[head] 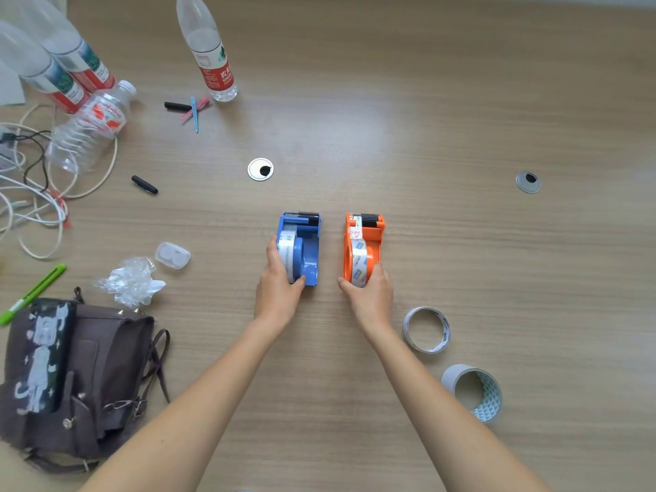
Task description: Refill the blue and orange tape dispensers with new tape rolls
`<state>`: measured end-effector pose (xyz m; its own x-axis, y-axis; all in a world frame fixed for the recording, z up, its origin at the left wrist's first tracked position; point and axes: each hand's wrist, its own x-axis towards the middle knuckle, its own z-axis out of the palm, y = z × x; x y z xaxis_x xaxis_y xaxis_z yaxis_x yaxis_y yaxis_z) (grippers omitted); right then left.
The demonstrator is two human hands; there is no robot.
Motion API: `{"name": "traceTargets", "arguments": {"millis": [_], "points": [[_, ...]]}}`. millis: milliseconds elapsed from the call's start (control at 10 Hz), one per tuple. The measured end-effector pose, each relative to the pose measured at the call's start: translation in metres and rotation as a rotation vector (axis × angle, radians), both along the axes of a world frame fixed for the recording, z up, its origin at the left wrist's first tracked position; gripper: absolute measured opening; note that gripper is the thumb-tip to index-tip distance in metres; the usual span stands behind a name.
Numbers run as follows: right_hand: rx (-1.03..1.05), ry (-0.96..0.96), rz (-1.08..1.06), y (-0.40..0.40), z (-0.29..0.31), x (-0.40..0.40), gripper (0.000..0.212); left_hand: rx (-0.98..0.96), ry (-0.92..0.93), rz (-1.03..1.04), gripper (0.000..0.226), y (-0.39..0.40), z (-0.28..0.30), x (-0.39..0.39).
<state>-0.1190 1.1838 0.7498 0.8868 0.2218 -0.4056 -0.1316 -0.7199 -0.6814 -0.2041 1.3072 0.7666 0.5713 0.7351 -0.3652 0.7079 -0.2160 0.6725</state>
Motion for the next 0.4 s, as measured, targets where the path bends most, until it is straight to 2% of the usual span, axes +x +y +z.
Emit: {"name": "traceTargets", "arguments": {"millis": [100, 300, 400], "points": [[0.021, -0.001, 0.015, -0.001, 0.003, 0.0, 0.057, -0.005, 0.003, -0.007, 0.084, 0.001, 0.0, 0.0], [0.001, -0.02, 0.04, -0.003, 0.007, 0.002, 0.101, -0.014, -0.012, -0.046, 0.098, 0.003, 0.007, -0.005], [0.051, -0.037, 0.023, -0.005, 0.012, 0.002, 0.111, 0.0, -0.004, -0.044, 0.099, 0.002, 0.013, -0.013]]}}
